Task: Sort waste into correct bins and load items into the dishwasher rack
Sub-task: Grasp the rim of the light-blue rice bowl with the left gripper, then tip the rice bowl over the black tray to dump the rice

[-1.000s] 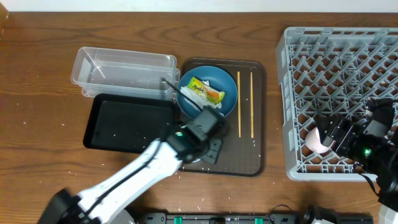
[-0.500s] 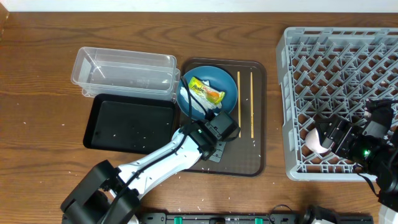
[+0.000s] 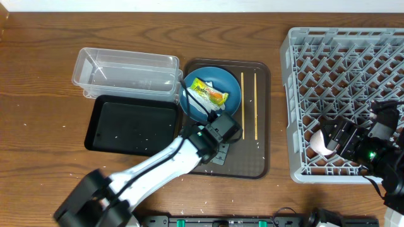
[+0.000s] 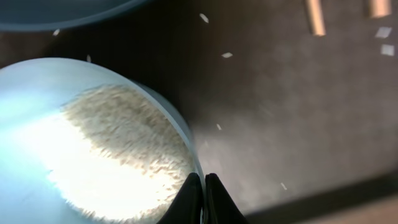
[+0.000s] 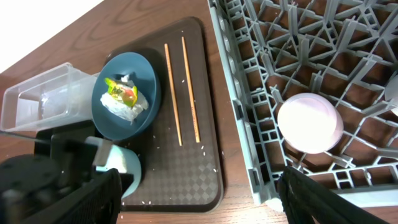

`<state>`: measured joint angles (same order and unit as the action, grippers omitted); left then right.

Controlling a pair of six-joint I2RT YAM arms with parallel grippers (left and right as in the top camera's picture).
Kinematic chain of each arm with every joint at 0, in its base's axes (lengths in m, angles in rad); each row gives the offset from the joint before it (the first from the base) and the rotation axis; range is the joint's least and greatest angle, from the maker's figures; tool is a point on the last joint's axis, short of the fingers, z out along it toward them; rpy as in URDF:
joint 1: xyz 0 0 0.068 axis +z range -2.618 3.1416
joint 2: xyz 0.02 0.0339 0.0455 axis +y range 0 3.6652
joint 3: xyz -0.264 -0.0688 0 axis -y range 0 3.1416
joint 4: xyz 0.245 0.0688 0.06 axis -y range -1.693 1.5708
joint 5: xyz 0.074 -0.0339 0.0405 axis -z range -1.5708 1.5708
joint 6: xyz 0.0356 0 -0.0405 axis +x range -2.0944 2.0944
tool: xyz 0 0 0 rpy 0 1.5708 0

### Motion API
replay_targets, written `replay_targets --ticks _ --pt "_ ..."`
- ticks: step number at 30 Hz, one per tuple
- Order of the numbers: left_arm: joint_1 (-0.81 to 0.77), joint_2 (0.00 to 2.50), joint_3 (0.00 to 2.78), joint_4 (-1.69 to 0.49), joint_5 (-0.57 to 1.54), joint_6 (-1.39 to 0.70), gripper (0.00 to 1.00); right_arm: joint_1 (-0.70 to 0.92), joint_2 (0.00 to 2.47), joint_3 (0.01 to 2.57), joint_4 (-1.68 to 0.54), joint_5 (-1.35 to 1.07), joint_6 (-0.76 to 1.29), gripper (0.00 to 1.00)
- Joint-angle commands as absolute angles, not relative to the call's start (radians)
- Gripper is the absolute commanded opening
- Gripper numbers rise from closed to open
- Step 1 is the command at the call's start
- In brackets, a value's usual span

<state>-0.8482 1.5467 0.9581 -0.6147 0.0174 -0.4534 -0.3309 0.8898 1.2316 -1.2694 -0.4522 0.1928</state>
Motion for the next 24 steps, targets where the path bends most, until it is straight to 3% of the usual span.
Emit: replay_targets --ticks 1,7,12,24 --pt "-0.854 1.429 1.005 -0.645 0.042 -0.469 0.06 -0.319 0.888 1.24 -1.271 -0.452 0.178 0.79" --pt "-0.765 1.239 1.012 -0.676 0.148 -0.445 0.06 -0.319 0.888 1.24 -1.271 -0.452 0.178 0.79" --pt "-0.585 1.151 1.012 -0.692 0.29 -0.388 0.06 -0.319 0.888 1.24 -1.272 -0.452 0.178 0.79" --pt "0.064 1.274 0.968 -0.691 1.148 -0.115 0.06 -0.319 0.888 1.24 -1.272 -0.453 0.178 0.79"
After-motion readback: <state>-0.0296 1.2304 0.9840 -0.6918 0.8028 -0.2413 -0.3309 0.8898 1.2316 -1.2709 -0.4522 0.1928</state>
